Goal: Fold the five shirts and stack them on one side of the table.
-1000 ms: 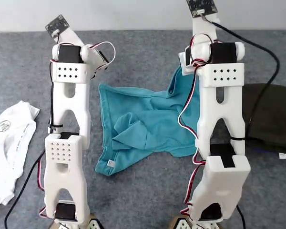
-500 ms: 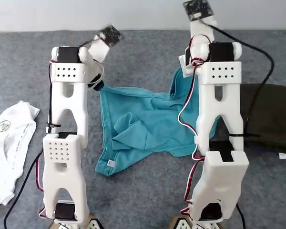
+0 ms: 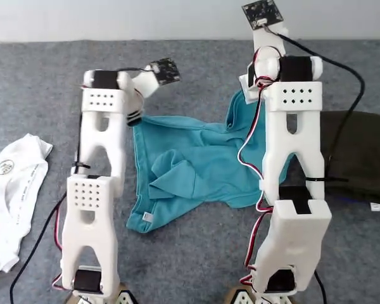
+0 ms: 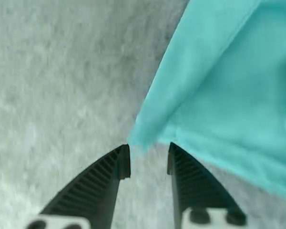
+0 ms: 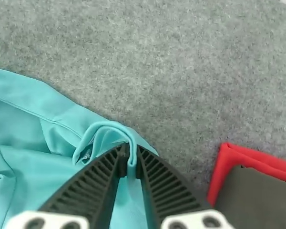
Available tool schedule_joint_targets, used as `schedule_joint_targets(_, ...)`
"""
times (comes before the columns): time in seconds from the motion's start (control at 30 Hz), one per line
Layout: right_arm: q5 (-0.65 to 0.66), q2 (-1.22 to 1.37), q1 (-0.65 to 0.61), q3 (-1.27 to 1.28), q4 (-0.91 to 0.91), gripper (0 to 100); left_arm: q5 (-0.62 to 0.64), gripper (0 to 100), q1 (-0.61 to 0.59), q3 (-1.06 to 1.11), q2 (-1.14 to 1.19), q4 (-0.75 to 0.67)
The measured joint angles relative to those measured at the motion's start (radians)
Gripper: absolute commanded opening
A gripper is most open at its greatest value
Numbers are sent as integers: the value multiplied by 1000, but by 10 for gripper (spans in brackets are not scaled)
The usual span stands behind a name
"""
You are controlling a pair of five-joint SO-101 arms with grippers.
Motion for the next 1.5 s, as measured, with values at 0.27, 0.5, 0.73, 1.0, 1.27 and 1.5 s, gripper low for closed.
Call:
schedule_joint_targets(0.27, 0, 0, 17, 0, 0, 9, -6, 156, 2, 0, 34, -35)
schedule_joint_targets(0.5, 0, 0, 14, 0, 0, 9, -80, 156, -25, 0, 34, -35)
schedule_joint_targets(0.73, 0, 0, 15, 0, 0, 9, -92, 156, -32, 0, 71, -71)
schedule_joint_targets(1.0, 0, 0, 17, 0, 0, 9, -92, 154, -31, 0, 115, -106)
schedule_joint_targets(1.27, 0, 0, 17, 0, 0, 9, -92, 41, -29, 0, 115, -152)
schedule_joint_targets(1.5, 0, 0, 14, 0, 0, 9, -92, 13, -28, 0, 121, -143)
